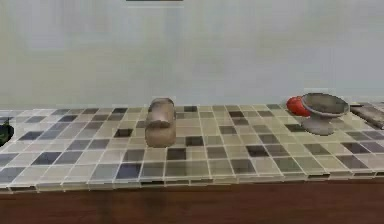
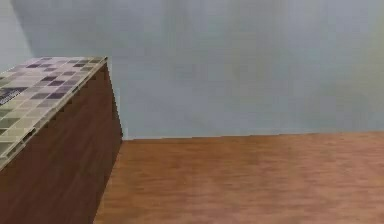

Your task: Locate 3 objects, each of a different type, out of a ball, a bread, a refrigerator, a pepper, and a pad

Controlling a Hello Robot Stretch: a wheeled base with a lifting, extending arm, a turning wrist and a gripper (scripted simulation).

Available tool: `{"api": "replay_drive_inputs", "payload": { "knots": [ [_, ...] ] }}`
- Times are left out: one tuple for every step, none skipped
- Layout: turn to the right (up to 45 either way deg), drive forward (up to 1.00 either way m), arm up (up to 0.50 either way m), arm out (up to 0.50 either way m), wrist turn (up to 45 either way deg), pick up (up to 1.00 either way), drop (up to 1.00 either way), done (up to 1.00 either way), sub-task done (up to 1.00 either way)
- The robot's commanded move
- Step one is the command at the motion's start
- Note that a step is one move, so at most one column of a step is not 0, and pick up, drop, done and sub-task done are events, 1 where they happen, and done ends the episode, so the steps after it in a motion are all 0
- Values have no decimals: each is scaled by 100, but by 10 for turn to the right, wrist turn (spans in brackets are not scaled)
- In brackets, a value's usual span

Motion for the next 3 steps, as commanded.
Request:
{"api": "replay_drive_inputs", "payload": {
  "knots": [
    [-450, 0, 0, 0, 0, 0, 0, 0, 0],
    [0, 0, 0, 0, 0, 0, 0, 0, 100],
    [-450, 0, 0, 0, 0, 0, 0, 0, 0]
  ]
}}
